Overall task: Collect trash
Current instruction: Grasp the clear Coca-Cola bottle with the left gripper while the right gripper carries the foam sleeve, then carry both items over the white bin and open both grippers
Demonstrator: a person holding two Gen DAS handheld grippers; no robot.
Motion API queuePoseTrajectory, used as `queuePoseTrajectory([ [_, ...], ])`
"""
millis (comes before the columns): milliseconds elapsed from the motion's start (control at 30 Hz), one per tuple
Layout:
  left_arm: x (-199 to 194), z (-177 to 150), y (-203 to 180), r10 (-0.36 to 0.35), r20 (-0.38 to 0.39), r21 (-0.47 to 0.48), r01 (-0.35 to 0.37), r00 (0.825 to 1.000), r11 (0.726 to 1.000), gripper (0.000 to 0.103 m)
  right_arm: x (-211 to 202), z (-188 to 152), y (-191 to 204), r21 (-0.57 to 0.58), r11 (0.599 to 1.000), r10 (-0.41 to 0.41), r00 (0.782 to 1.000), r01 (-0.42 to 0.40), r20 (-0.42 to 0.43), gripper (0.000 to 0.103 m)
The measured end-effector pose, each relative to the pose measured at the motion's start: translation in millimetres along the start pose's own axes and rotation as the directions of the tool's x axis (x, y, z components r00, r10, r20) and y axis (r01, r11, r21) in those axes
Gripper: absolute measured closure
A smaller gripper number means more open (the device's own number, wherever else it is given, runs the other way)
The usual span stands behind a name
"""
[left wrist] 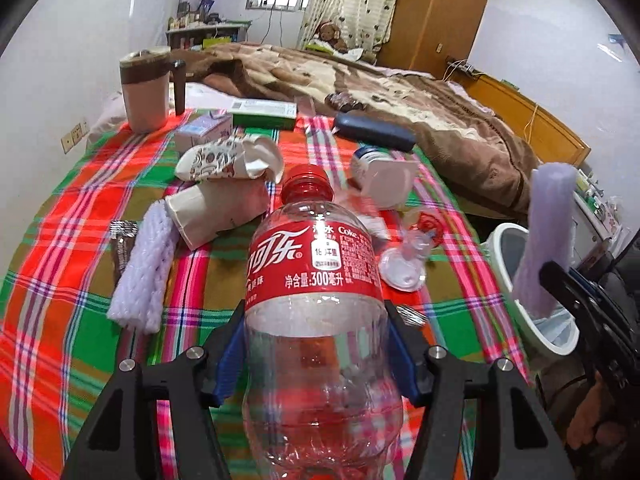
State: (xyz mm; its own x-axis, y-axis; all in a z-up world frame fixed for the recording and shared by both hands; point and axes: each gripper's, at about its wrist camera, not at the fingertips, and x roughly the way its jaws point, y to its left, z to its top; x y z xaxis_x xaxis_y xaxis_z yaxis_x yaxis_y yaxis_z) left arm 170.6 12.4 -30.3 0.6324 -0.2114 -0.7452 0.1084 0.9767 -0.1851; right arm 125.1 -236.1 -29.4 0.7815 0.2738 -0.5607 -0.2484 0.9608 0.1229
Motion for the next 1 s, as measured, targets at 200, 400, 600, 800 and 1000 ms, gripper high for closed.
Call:
queuePoseTrajectory([
  [200, -30, 0, -24, -0.047, 0.064, 0.041, 0.044, 0.997, 0.998, 0.041, -18, -1, -11, 0.011, 1.000, -0.018, 0.999, 0.018, 0.027, 0.076],
  [400, -39, 10, -65, -0.113, 0.090, 0.120, 0.102, 0.989, 0.988, 0.041, -38, -1, -34, 0.037, 0.997, -0.072, 0.996, 0.070, 0.051, 0.076],
  [600, -26, 16, -117, -0.202, 0.065, 0.197, 0.186, 0.977, 0.963, 0.041, -46, -3, -66, 0.078, 0.983, -0.169, 0.985, 0.165, 0.041, 0.076],
  [800, 6, 19, -172, -0.272, 0.001, 0.270, 0.262, 0.962, 0.927, 0.041, -41, -6, -97, 0.115, 0.960, -0.258, 0.966, 0.257, -0.006, 0.076],
  [1000, 34, 15, -218, -0.329, -0.073, 0.307, 0.336, 0.941, 0.891, 0.041, -34, -14, -125, 0.145, 0.936, -0.316, 0.947, 0.322, -0.065, 0.076],
])
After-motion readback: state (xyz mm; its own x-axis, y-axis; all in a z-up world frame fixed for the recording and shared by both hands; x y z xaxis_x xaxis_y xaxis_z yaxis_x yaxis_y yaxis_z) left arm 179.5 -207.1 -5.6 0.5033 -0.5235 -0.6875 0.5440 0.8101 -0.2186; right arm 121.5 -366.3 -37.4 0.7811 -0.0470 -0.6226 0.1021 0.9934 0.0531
